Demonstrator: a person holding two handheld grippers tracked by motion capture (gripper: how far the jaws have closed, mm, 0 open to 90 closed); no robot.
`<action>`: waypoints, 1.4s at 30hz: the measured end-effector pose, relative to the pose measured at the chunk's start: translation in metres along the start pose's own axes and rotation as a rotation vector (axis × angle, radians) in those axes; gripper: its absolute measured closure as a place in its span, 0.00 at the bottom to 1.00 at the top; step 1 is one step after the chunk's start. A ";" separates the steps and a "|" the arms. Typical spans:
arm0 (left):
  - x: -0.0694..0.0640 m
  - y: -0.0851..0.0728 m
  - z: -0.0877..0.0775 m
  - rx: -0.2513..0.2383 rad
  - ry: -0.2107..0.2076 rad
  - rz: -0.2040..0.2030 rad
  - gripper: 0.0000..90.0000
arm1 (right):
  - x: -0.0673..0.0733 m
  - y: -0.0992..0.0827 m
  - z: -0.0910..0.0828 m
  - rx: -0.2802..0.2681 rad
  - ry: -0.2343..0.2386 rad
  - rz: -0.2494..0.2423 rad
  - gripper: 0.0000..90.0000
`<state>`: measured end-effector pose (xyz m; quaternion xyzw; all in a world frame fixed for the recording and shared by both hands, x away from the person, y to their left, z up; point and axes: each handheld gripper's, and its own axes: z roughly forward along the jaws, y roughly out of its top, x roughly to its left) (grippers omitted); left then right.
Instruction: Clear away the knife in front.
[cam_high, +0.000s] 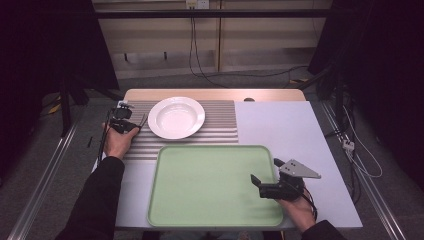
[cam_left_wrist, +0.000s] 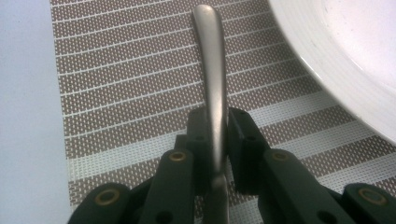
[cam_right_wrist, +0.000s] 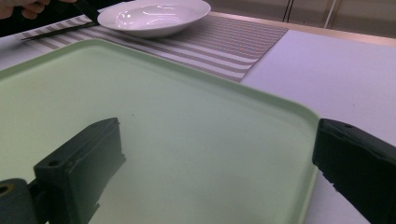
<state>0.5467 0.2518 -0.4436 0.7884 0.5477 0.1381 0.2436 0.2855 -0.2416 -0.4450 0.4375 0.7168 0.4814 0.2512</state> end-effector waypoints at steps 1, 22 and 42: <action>0.001 0.000 0.000 0.004 -0.004 0.001 0.89 | 0.000 0.000 0.000 -0.002 -0.001 0.001 0.02; 0.002 -0.006 -0.007 0.017 -0.023 0.025 0.89 | -0.001 0.000 0.000 0.001 -0.003 0.002 0.02; 0.004 -0.007 -0.005 -0.002 -0.035 0.017 0.86 | 0.000 0.000 0.001 0.003 0.001 0.004 0.02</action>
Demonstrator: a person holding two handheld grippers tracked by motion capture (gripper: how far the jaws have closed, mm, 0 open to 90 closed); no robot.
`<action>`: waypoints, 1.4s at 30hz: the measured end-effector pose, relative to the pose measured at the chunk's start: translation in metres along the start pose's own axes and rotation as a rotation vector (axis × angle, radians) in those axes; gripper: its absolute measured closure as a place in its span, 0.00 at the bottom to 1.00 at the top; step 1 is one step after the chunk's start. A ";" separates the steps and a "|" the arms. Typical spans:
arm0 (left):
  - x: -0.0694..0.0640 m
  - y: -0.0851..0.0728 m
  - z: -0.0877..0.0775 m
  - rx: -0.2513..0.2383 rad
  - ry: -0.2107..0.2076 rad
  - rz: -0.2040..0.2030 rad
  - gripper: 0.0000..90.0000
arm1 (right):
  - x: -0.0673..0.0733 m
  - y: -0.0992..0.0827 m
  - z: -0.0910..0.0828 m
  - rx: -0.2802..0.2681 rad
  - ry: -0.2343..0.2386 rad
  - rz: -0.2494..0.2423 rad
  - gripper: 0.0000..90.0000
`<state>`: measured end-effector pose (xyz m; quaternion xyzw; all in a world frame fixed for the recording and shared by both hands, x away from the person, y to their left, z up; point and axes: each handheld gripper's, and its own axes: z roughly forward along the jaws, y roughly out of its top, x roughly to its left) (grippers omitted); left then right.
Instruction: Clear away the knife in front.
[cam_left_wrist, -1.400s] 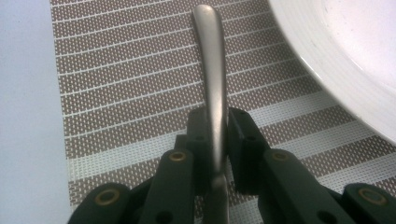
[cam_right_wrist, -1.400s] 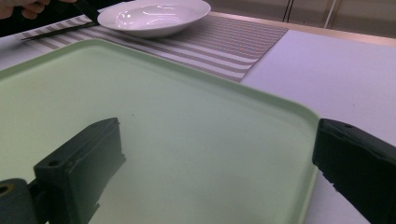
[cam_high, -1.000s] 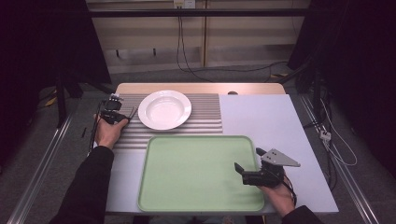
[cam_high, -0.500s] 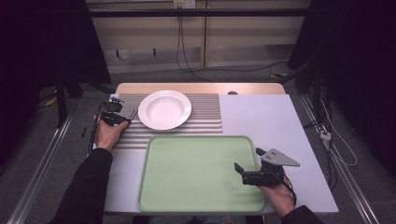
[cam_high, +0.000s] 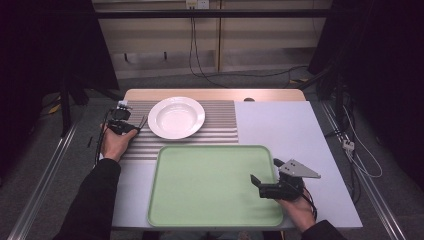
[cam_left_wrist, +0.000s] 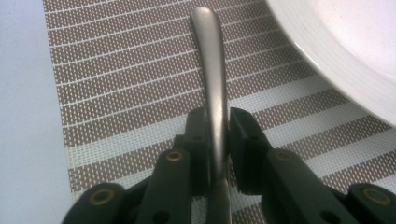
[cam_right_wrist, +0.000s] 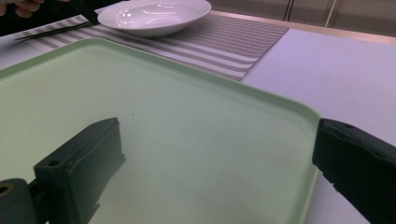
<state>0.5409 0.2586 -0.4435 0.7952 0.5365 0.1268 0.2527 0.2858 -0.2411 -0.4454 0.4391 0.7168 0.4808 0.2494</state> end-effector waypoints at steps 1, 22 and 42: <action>0.000 0.000 0.000 0.000 0.001 -0.003 0.86 | 0.000 0.000 0.000 0.001 -0.001 0.001 0.02; -0.005 0.003 -0.002 0.027 0.020 0.008 0.89 | -0.001 0.000 0.000 0.005 -0.003 0.000 0.02; -0.009 -0.009 -0.025 -0.014 -0.015 0.017 0.89 | 0.000 0.000 0.000 0.003 -0.006 0.003 0.02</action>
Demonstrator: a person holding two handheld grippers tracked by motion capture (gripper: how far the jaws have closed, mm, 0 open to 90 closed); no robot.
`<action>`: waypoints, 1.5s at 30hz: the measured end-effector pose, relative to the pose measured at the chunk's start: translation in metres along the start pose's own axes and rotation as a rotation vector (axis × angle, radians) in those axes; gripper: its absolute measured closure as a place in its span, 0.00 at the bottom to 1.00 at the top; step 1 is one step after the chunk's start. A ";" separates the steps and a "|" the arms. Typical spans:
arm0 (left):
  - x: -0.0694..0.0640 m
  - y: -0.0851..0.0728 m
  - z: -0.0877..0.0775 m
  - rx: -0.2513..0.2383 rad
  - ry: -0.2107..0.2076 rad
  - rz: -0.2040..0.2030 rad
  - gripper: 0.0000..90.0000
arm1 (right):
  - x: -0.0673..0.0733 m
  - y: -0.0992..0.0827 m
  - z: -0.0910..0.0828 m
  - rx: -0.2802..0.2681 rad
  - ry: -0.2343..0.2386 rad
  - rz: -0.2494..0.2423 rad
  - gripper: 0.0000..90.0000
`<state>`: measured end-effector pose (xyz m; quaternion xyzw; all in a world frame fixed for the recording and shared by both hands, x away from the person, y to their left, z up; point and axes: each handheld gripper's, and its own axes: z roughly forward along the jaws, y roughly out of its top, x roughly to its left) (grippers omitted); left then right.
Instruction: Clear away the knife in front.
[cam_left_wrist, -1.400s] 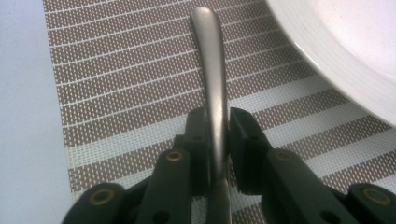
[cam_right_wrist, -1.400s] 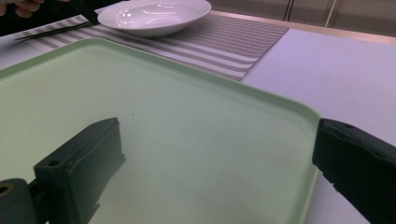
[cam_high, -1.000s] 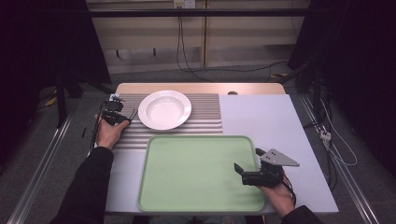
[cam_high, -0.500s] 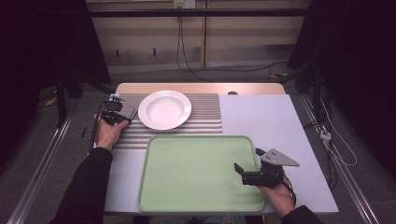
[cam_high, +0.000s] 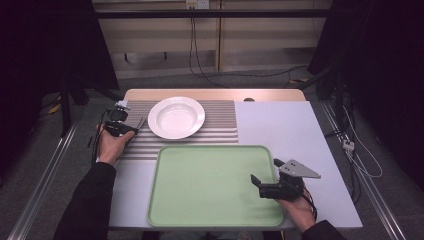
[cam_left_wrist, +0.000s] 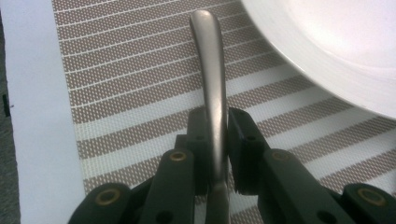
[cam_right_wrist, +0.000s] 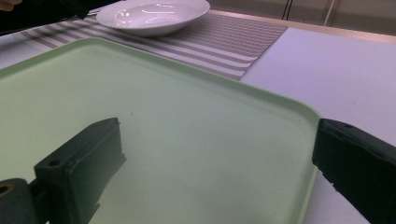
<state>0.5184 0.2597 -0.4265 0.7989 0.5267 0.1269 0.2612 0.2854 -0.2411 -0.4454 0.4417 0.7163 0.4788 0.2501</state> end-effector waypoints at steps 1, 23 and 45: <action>-0.001 -0.001 -0.001 -0.005 -0.003 0.000 0.89 | 0.000 0.000 0.000 -0.001 0.001 0.000 0.02; -0.044 -0.016 -0.050 -0.101 -0.053 0.122 0.89 | 0.000 0.000 -0.001 -0.003 -0.004 -0.003 0.02; -0.099 -0.025 -0.059 -0.140 -0.152 0.178 0.89 | 0.001 0.000 0.000 -0.003 -0.004 -0.012 0.02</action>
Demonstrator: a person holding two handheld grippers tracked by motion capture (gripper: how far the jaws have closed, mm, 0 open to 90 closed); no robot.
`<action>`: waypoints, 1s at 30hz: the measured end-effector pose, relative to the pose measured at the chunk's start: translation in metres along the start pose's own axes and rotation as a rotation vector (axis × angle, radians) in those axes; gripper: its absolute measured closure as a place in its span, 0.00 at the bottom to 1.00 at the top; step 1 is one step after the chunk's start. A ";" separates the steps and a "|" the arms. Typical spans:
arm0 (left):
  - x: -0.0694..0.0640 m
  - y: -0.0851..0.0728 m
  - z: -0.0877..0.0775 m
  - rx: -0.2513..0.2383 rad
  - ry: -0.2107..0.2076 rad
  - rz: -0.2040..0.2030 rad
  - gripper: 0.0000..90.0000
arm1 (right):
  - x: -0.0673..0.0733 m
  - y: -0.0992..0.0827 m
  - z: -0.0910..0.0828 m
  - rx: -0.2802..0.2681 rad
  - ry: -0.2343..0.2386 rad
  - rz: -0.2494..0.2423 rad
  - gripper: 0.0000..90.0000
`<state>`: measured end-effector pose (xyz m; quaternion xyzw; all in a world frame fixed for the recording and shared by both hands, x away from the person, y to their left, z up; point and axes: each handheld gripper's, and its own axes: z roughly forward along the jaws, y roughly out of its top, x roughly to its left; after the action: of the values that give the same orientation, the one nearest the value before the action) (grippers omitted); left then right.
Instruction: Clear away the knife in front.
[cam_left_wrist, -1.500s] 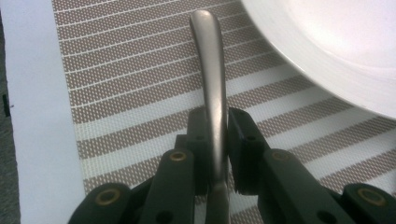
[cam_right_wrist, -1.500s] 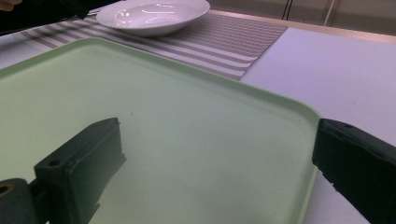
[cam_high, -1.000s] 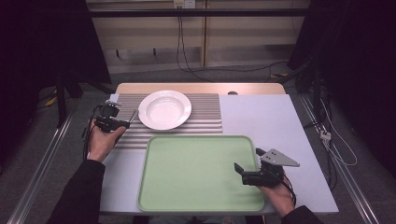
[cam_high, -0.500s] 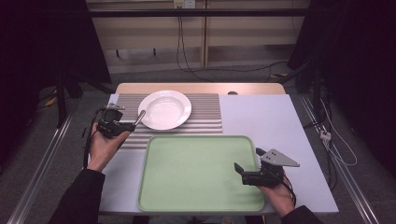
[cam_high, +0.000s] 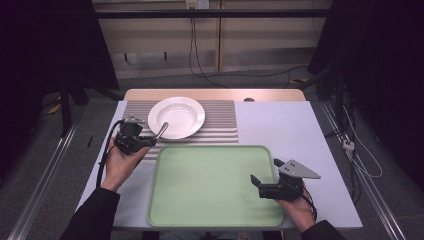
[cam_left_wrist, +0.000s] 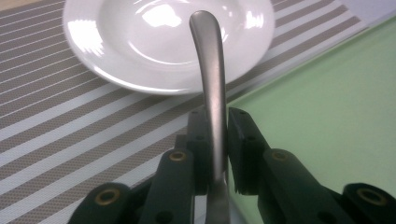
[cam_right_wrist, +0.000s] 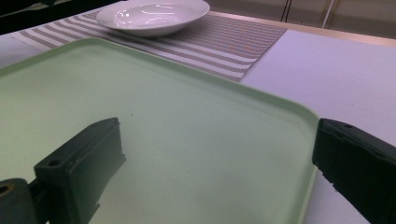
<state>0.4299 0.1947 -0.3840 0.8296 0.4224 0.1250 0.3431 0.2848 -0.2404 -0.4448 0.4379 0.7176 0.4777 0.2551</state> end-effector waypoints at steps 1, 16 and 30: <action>-0.003 0.001 0.001 -0.005 -0.004 -0.005 0.89 | 0.000 0.000 0.000 0.000 -0.001 0.000 0.02; -0.042 0.009 0.020 0.018 -0.052 0.034 0.89 | 0.000 0.000 0.000 0.000 0.003 -0.003 0.02; -0.070 0.002 0.034 0.061 -0.064 0.077 0.89 | 0.000 0.000 0.000 0.002 0.003 -0.006 0.02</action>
<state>0.4056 0.1229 -0.4018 0.8590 0.3824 0.0985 0.3259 0.2848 -0.2399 -0.4451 0.4355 0.7197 0.4769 0.2549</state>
